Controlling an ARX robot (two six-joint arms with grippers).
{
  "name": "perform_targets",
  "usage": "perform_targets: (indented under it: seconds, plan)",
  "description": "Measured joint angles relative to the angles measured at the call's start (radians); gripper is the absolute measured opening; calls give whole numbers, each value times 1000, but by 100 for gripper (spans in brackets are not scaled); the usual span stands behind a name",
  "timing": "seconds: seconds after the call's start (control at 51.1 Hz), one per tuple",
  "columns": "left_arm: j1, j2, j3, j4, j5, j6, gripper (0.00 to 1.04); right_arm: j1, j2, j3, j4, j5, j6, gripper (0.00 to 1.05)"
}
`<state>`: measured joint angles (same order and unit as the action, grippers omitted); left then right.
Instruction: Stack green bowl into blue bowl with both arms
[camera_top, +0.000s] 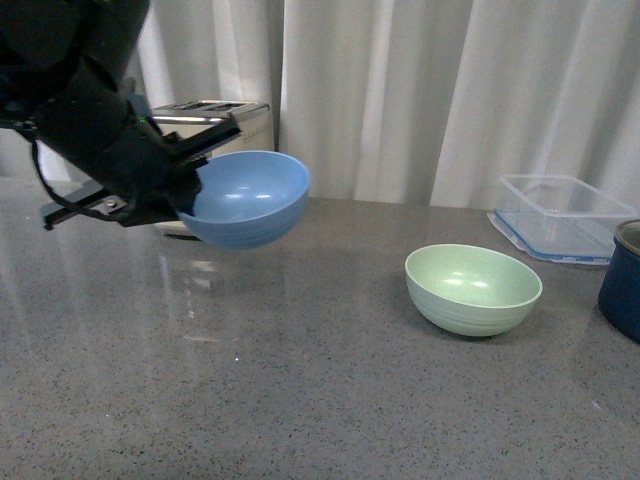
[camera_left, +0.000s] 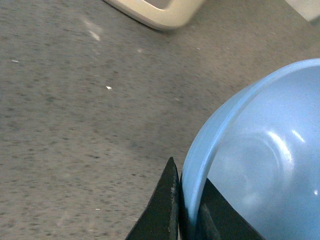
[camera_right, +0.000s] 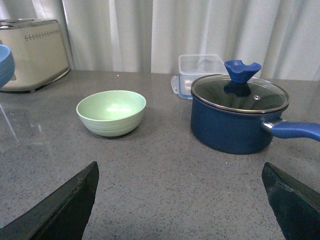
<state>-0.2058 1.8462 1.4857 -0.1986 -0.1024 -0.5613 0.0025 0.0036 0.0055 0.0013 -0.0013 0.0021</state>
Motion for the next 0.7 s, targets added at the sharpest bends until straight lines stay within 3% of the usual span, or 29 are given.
perform_targets:
  seconds: [0.293,0.704]
  plan:
    - [-112,137,124,-44,-6,-1,4,0,0,0,0,0,0,95]
    - [-126,247,202,-91,-26,-11,4,0,0,0,0,0,0,95]
